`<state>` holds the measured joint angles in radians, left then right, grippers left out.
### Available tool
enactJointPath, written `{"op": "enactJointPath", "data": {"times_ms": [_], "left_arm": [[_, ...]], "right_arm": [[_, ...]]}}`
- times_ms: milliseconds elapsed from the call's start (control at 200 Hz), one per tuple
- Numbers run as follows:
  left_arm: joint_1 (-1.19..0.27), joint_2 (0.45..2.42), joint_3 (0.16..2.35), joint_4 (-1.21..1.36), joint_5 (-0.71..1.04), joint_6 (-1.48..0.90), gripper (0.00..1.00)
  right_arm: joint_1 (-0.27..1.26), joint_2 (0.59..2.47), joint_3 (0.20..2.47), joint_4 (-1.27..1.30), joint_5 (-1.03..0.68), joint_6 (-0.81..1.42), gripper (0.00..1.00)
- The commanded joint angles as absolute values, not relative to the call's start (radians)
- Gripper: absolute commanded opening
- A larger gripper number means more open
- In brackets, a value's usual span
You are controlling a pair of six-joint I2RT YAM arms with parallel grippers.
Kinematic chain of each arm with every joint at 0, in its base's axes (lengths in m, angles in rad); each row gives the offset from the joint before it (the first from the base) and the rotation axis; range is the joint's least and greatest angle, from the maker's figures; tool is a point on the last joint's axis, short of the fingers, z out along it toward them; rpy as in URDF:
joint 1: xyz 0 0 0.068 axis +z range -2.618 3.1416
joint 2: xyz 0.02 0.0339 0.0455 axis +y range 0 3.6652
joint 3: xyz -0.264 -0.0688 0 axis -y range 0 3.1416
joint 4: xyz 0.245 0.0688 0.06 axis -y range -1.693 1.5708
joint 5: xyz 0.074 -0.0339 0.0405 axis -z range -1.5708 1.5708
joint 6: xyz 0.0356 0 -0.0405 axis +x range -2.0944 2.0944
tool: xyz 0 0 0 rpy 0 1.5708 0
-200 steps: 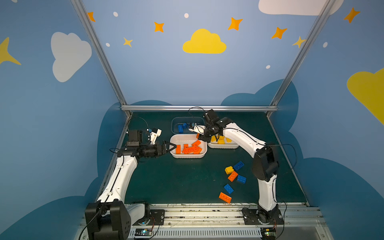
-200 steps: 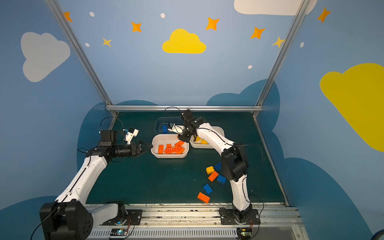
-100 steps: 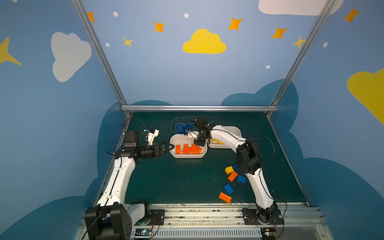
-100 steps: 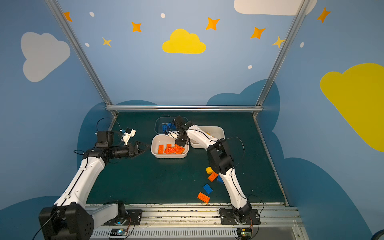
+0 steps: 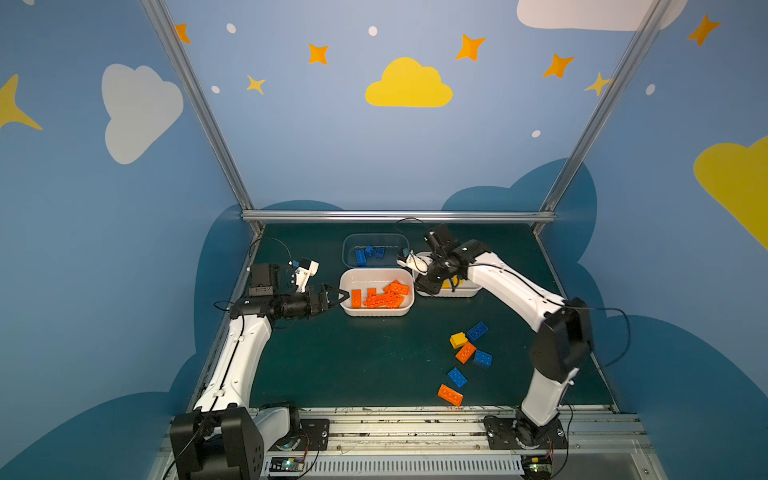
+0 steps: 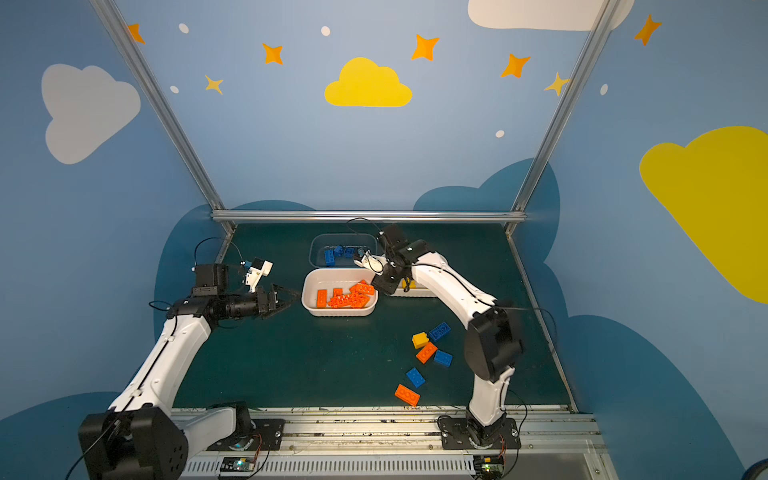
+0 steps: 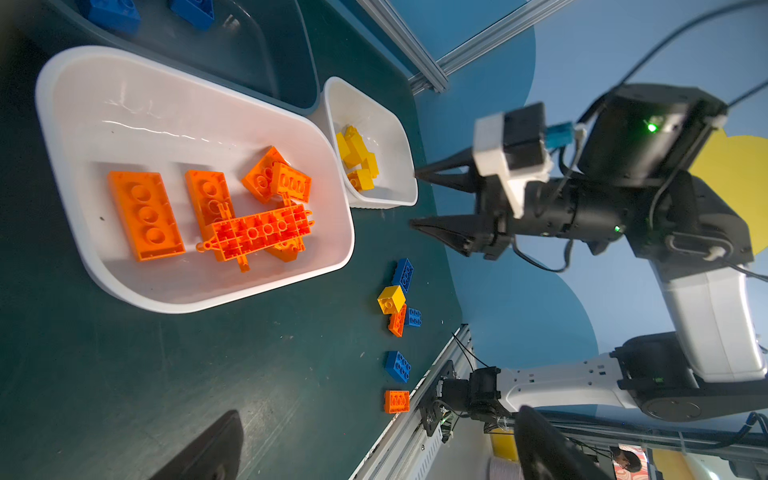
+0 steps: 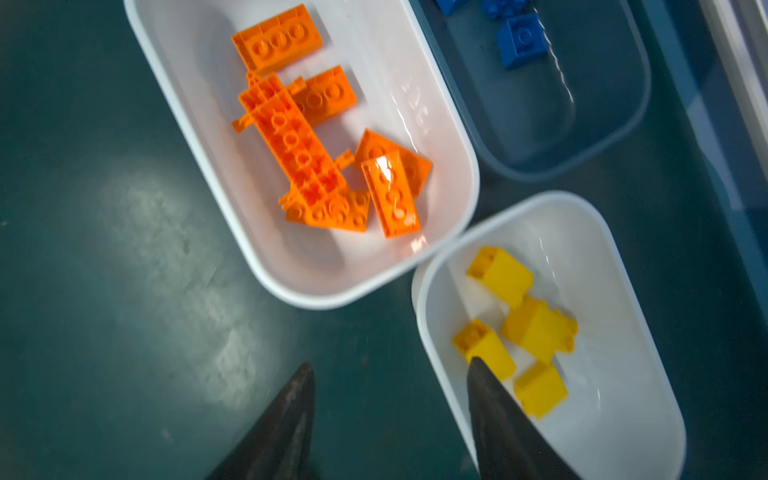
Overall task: Sort the legos into containers by color
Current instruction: 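Move the right gripper down to a yellow brick in the pile and grasp it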
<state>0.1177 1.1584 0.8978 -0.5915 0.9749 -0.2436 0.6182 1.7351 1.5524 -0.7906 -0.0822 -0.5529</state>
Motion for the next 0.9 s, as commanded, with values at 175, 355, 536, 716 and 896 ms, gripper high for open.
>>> {"op": "enactJointPath", "data": {"times_ms": [175, 355, 536, 716, 896], "left_arm": [[0.119, 1.177, 0.862, -0.551, 1.012, -0.255, 1.00], [0.117, 1.183, 0.862, -0.546, 1.012, -0.255, 1.00], [0.115, 1.178, 0.857, -0.547, 1.011, -0.249, 0.99], [0.115, 1.169, 0.859, -0.579, 1.006, -0.226, 1.00], [0.115, 1.157, 0.857, -0.600, 0.998, -0.212, 1.00]], "right_arm": [[0.593, 1.457, 1.127, -0.846, -0.024, -0.706, 0.61], [0.586, 1.435, 0.994, -0.794, 0.051, -0.812, 0.61], [0.586, 1.506, 0.971, -0.747, 0.045, -0.843, 0.61], [0.588, 1.590, 0.985, -0.717, 0.032, -0.848, 0.59], [0.584, 1.627, 0.994, -0.719, 0.024, -0.855, 0.57]]}}
